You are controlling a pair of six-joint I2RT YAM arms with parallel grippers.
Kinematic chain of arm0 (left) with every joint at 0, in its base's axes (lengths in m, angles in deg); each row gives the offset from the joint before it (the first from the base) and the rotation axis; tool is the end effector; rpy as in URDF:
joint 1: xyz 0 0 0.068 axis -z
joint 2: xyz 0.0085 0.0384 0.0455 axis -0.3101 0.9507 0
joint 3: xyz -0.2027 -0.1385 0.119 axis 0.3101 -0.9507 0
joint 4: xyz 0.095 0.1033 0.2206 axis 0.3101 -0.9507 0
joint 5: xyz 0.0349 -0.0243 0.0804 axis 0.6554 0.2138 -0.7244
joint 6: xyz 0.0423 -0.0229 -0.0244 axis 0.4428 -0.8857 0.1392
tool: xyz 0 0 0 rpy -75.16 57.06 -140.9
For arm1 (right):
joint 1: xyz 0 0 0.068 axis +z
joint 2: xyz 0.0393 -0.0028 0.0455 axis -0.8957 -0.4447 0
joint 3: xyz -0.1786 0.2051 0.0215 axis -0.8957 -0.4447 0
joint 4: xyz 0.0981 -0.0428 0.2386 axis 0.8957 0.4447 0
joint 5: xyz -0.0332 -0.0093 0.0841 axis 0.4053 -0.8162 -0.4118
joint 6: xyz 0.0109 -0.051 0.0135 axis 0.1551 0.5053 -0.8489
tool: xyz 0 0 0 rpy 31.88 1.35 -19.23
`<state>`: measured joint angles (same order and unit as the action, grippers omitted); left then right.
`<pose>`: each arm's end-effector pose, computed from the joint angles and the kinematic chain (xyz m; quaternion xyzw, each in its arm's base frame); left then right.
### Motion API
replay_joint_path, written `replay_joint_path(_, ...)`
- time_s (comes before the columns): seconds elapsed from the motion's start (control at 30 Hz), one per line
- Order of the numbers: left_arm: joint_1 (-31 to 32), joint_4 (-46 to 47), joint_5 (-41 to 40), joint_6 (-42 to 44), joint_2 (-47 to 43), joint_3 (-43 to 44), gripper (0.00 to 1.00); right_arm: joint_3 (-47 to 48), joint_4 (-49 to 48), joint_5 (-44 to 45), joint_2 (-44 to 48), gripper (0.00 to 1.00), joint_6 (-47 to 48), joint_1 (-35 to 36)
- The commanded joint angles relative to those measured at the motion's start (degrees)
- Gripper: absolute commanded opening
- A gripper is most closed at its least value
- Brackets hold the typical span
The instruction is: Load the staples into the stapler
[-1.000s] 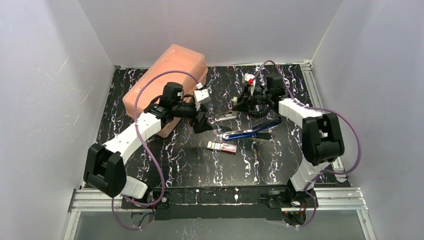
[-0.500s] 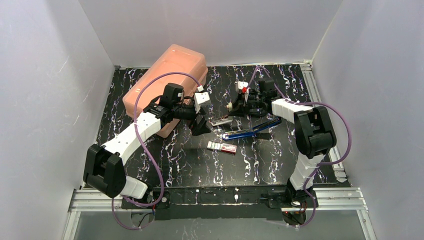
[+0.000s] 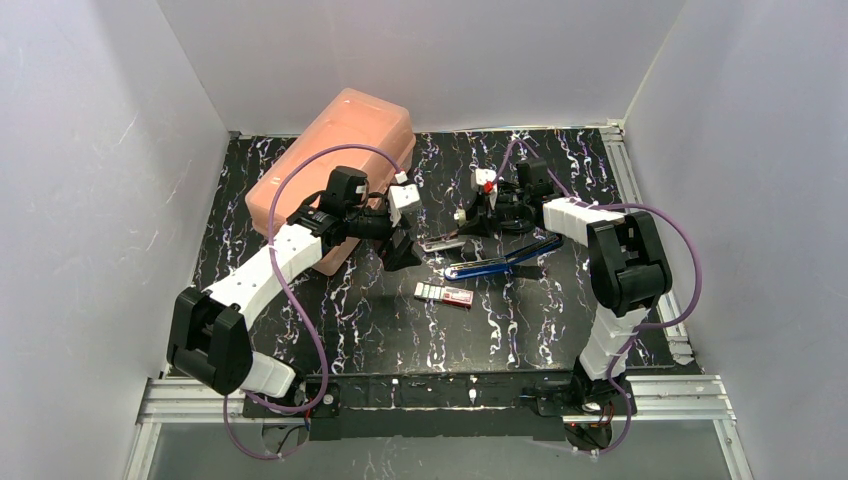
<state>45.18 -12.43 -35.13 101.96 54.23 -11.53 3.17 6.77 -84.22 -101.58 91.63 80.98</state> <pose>0.2669 -0.1642 0.2966 0.5264 0.6556 -0.3269 0.4315 0.3603 0.1461 0.1936 -0.5804 0.5550 0.3794 0.4595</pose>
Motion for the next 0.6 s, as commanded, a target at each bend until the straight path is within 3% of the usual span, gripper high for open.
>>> replay_joint_path(0.0, -0.24, -0.94, 0.28, 0.92, -0.77, 1.32, 0.99, 0.33, 1.54, -0.06, -0.27, 0.45, 3.44, 0.02)
replay_joint_path(0.37, -0.23, -0.78, -0.19, 1.45, -0.84, 0.63, 0.99, 2.13, 7.03, 2.36, -1.23, 0.49, 6.28, 0.06)
replay_joint_path(0.57, -0.23, 1.17, -0.41, 0.79, -0.44, -0.84, 0.99, 4.66, 9.73, 12.67, -1.73, 0.62, 5.78, 3.79)
